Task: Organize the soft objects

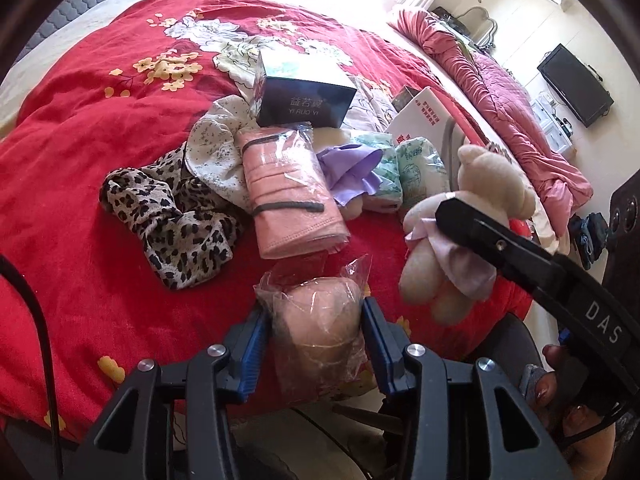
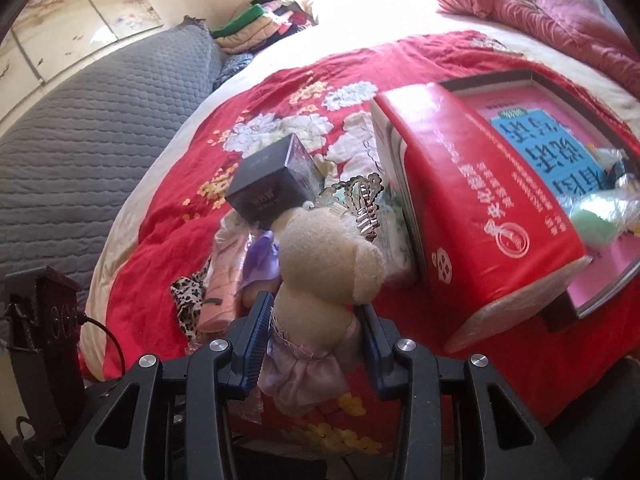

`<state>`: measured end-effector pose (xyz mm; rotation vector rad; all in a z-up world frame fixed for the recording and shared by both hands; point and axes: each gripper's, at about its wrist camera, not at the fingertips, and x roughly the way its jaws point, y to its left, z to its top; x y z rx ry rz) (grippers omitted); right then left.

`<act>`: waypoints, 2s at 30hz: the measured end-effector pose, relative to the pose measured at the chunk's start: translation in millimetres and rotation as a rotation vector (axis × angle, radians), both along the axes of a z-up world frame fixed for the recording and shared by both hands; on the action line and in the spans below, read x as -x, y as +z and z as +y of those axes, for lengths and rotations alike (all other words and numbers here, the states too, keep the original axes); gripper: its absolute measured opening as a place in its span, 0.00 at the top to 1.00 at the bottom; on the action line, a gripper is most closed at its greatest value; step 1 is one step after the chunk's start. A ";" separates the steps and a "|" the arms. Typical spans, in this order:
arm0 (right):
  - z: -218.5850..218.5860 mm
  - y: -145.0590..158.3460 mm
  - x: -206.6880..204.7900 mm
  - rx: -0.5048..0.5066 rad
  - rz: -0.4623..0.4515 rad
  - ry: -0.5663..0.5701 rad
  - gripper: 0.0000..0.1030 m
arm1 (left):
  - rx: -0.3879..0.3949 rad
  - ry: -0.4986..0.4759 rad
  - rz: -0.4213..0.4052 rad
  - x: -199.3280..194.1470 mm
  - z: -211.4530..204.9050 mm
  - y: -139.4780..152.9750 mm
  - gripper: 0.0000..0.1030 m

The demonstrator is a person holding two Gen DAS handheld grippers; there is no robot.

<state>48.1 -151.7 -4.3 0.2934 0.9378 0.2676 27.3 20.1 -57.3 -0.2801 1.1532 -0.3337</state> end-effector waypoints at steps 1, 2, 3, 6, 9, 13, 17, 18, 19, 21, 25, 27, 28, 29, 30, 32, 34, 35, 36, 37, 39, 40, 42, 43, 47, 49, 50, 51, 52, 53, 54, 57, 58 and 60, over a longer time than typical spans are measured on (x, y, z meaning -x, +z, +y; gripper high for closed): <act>1.1 3.3 0.7 0.009 -0.013 0.015 0.59 | -0.003 -0.004 -0.003 1.3 -1.2 1.3 0.55; 2.2 6.4 1.4 0.023 -0.023 0.027 0.59 | -0.009 -0.009 -0.006 2.5 -2.6 2.3 0.55; 3.0 9.3 2.8 0.030 -0.039 0.039 0.59 | -0.016 -0.013 -0.009 3.6 -4.1 2.9 0.55; 4.9 16.4 5.0 0.033 -0.070 0.062 0.59 | -0.030 -0.012 -0.016 6.5 -5.8 5.9 0.55; 2.9 20.7 8.1 0.042 -0.087 0.074 0.59 | -0.045 -0.010 -0.027 10.0 -6.3 9.1 0.56; -2.3 22.8 6.5 0.022 -0.082 0.063 0.59 | -0.049 -0.008 -0.031 13.7 -6.6 13.7 0.55; -9.5 24.5 5.6 0.009 -0.084 0.045 0.59 | -0.052 -0.030 -0.018 16.8 -12.4 16.7 0.55; -10.8 25.5 6.1 0.005 -0.087 0.041 0.59 | -0.055 -0.037 -0.019 18.3 -14.4 17.4 0.55; -11.8 26.2 6.3 0.003 -0.087 0.038 0.59 | -0.056 -0.039 -0.021 19.2 -15.9 18.4 0.55; -14.5 28.3 6.8 -0.003 -0.093 0.037 0.59 | -0.056 -0.047 -0.029 21.0 -19.5 22.0 0.55; -20.4 34.3 9.2 -0.012 -0.112 0.029 0.59 | -0.056 -0.052 -0.058 20.3 -25.0 34.9 0.55; -26.2 39.0 10.3 -0.029 -0.125 0.018 0.59 | -0.038 -0.052 -0.062 19.5 -27.1 42.2 0.55; -28.8 42.2 11.4 -0.035 -0.140 0.015 0.59 | -0.036 -0.050 -0.069 18.7 -27.7 46.1 0.55; -31.5 45.2 12.0 -0.036 -0.154 0.013 0.59 | -0.039 -0.049 -0.082 18.1 -29.2 50.6 0.55; -34.2 47.6 12.7 -0.046 -0.168 0.014 0.59 | -0.044 -0.050 -0.091 17.2 -30.4 54.6 0.55; -40.8 52.1 14.4 -0.064 -0.192 0.006 0.59 | -0.049 -0.045 -0.106 15.7 -32.7 62.7 0.55; -46.6 56.5 15.3 -0.063 -0.212 0.000 0.59 | -0.051 -0.043 -0.118 13.8 -35.7 70.2 0.55; -50.2 59.0 15.3 -0.066 -0.220 -0.006 0.59 | -0.057 -0.042 -0.128 12.6 -38.0 74.9 0.55; -53.5 61.5 15.6 -0.072 -0.227 -0.012 0.59 | -0.057 -0.043 -0.136 11.7 -39.8 78.4 0.55; -56.1 64.3 16.1 -0.071 -0.237 -0.017 0.59 | -0.058 -0.045 -0.145 10.7 -42.3 82.5 0.55; -60.8 70.4 18.6 -0.067 -0.262 -0.028 0.59 | -0.070 -0.051 -0.162 7.9 -48.0 90.7 0.55; -63.4 73.6 19.9 -0.067 -0.275 -0.034 0.59 | -0.077 -0.057 -0.168 5.8 -51.4 94.6 0.55; -68.8 79.4 22.7 -0.062 -0.300 -0.048 0.59 | -0.086 -0.062 -0.184 1.5 -58.5 102.0 0.55; -71.7 82.0 23.8 -0.061 -0.310 -0.051 0.59 | -0.084 -0.066 -0.189 -0.8 -62.0 105.3 0.55; -81.7 93.2 28.1 -0.039 -0.352 -0.077 0.59 | -0.084 -0.083 -0.220 -7.1 -78.8 118.8 0.55; -85.9 97.6 30.6 -0.037 -0.367 -0.085 0.59 | -0.085 -0.091 -0.228 -9.2 -86.9 122.6 0.55; -88.2 99.1 32.0 -0.034 -0.373 -0.091 0.59 | -0.085 -0.095 -0.230 -10.4 -90.8 124.4 0.55; -90.1 100.9 33.6 -0.032 -0.377 -0.097 0.59 | -0.086 -0.100 -0.233 -10.9 -95.0 125.6 0.55; -92.9 101.9 34.7 -0.031 -0.381 -0.103 0.59 | -0.091 -0.106 -0.239 -11.8 -99.3 127.1 0.55; -95.1 103.1 36.0 -0.026 -0.387 -0.113 0.59 | -0.098 -0.114 -0.246 -12.5 -104.2 128.6 0.55; -97.4 103.6 36.1 -0.017 -0.391 -0.121 0.59 | -0.101 -0.121 -0.253 -13.5 -108.4 130.1 0.55; -107.4 103.0 35.4 -0.012 -0.391 -0.145 0.59 | -0.098 -0.136 -0.261 -17.1 -120.5 134.3 0.55; -110.4 103.0 35.7 -0.013 -0.392 -0.152 0.59 | -0.094 -0.141 -0.264 -18.3 -124.2 136.1 0.56; -116.8 103.8 36.1 -0.006 -0.396 -0.172 0.59 | -0.097 -0.152 -0.273 -20.6 -132.1 139.9 0.55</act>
